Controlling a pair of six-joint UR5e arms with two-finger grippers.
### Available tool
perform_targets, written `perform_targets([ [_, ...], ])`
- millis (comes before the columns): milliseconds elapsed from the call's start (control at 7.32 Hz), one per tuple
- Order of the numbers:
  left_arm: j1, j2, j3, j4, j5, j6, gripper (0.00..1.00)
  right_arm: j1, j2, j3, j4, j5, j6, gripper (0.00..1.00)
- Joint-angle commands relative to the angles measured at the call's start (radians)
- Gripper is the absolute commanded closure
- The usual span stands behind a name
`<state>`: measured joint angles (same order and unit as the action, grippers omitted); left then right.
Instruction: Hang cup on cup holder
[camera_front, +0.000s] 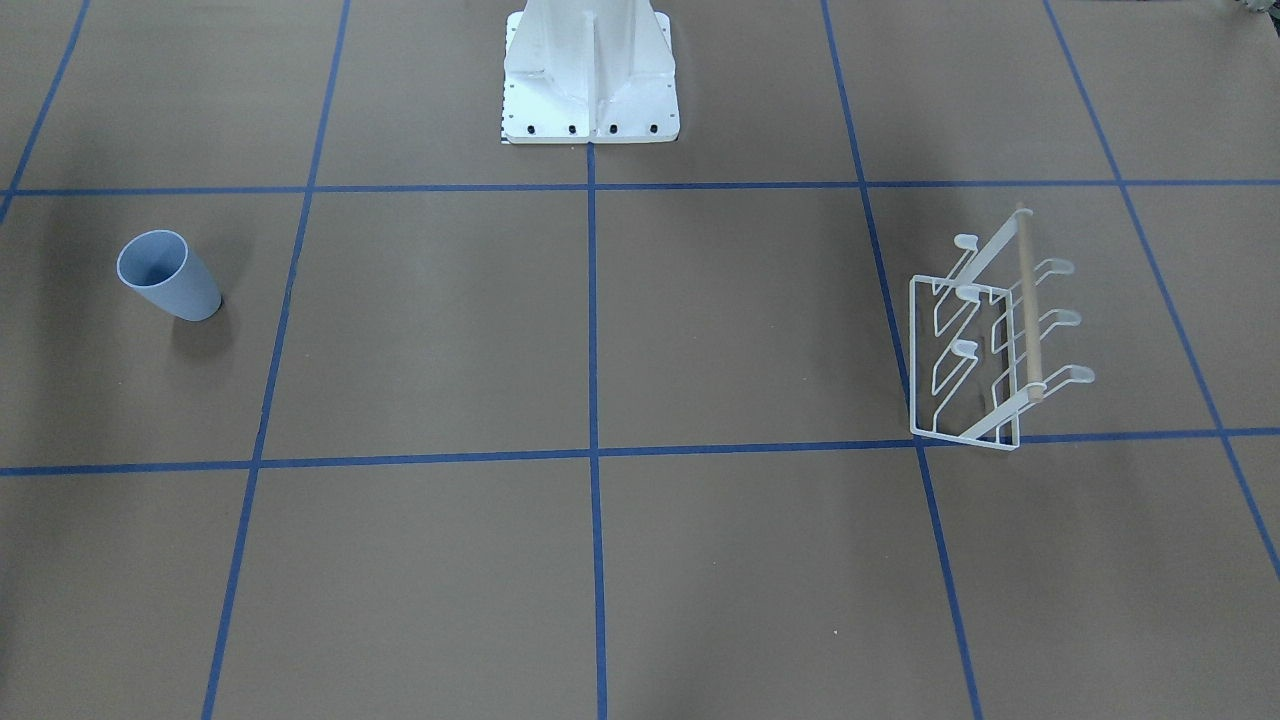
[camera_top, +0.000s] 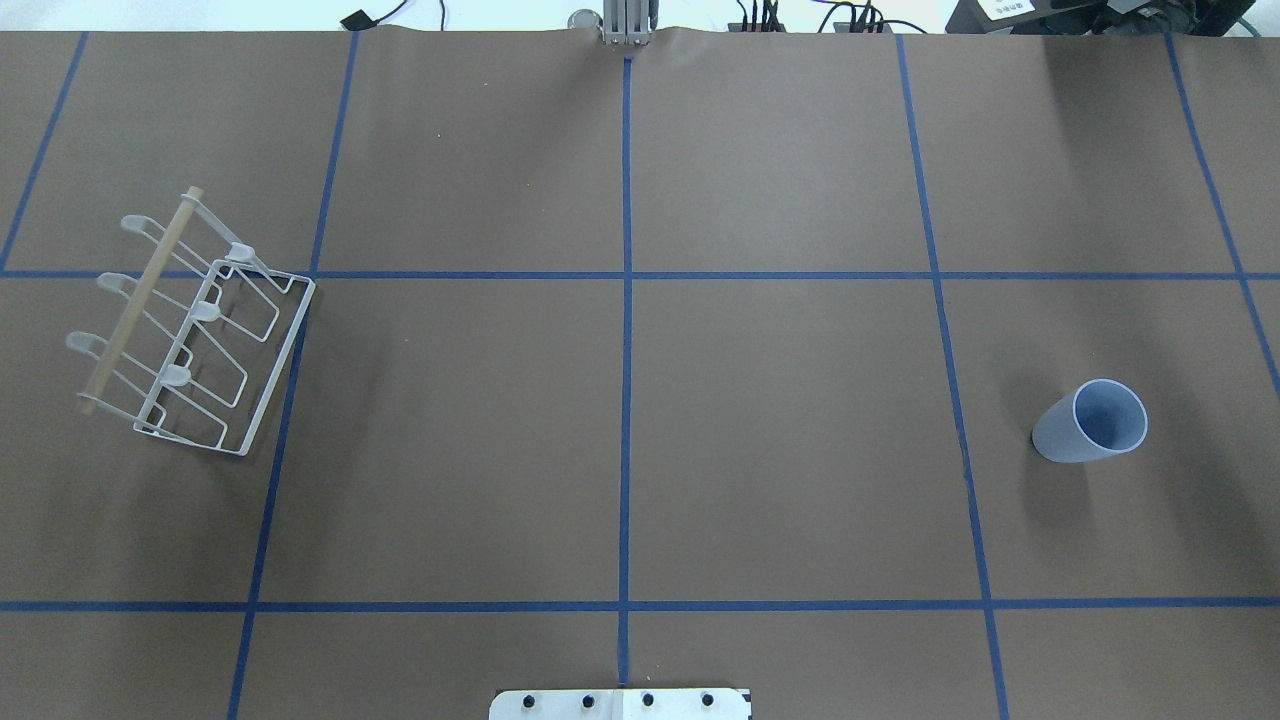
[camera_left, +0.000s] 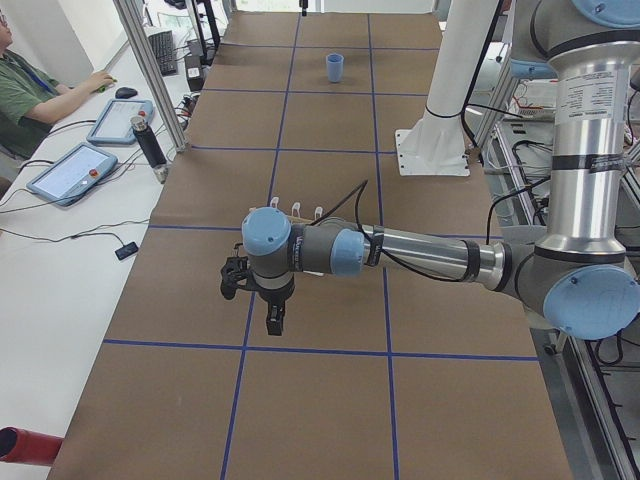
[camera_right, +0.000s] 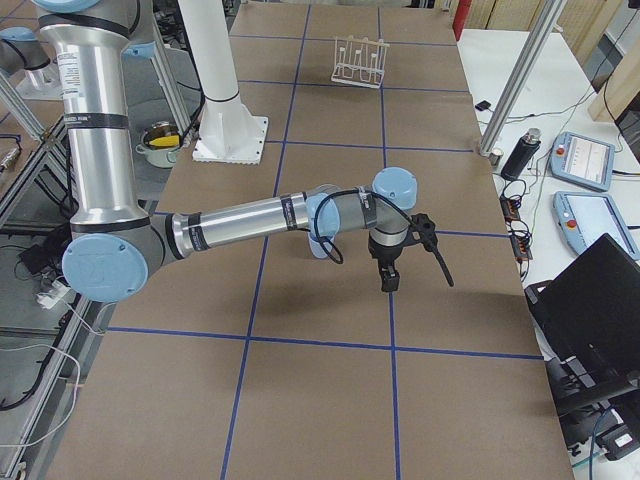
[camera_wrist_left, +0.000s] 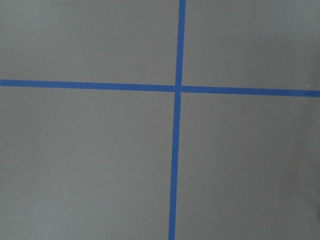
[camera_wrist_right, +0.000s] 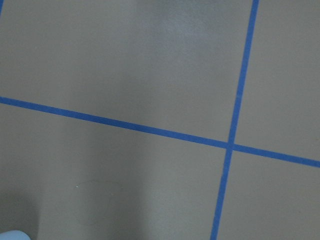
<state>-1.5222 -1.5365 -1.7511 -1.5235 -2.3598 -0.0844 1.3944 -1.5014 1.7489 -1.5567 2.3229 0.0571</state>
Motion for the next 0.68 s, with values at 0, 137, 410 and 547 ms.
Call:
perform_targets([
  [0, 0.014, -0.002, -0.01, -0.003, -0.013, 0.002, 0.02, -0.142, -0.005, 0.007, 0.175, 0.013, 0.149, 0.0],
  [137, 0.014, -0.002, -0.028, -0.003, -0.033, 0.0, 0.02, -0.205, -0.016, 0.014, 0.252, 0.045, 0.231, 0.0],
  [410, 0.014, -0.002, -0.044, -0.001, -0.035, 0.0, 0.02, -0.254, -0.062, 0.053, 0.268, 0.14, 0.25, 0.0],
  [547, 0.014, -0.002, -0.045, -0.001, -0.035, 0.0, 0.02, -0.279, -0.08, 0.06, 0.27, 0.148, 0.25, 0.0],
])
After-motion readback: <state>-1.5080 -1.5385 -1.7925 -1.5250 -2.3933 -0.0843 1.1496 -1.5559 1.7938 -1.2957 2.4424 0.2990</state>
